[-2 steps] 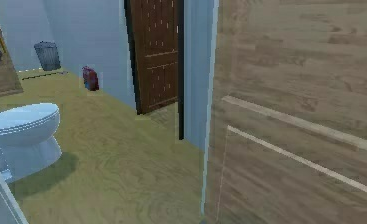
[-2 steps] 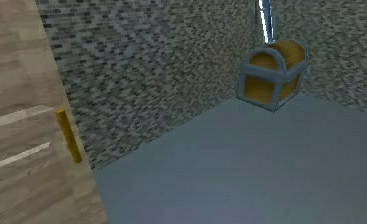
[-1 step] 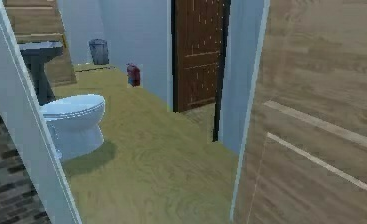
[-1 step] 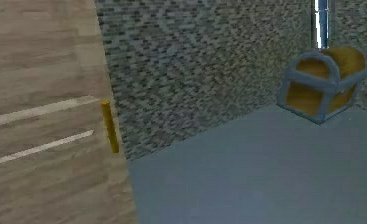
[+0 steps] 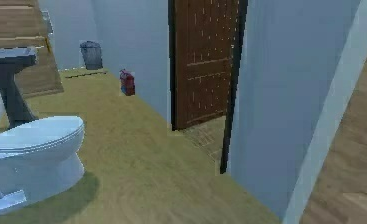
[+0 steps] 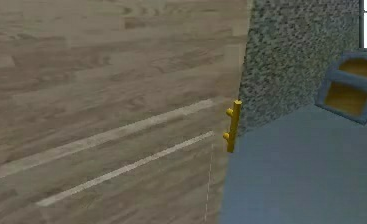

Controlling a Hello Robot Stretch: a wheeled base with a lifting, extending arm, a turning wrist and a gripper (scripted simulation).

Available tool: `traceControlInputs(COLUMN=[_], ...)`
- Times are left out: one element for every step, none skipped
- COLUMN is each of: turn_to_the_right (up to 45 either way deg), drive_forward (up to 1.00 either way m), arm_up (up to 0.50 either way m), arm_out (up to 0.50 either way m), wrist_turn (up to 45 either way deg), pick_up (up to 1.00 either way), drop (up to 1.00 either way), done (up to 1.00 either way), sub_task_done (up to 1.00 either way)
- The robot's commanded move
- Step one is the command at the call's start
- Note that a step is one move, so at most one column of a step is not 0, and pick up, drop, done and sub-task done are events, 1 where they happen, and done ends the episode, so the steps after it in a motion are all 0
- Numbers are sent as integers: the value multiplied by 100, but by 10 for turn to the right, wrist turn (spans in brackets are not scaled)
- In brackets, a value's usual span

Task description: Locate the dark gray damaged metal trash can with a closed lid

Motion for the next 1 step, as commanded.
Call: traceControlInputs(turn_to_the_right=[-150], drive_forward=[0], arm_up=[0], arm_out=[0], wrist_turn=[0], pick_up=[0], drop=[0], done=[0], sub_task_done=[0])
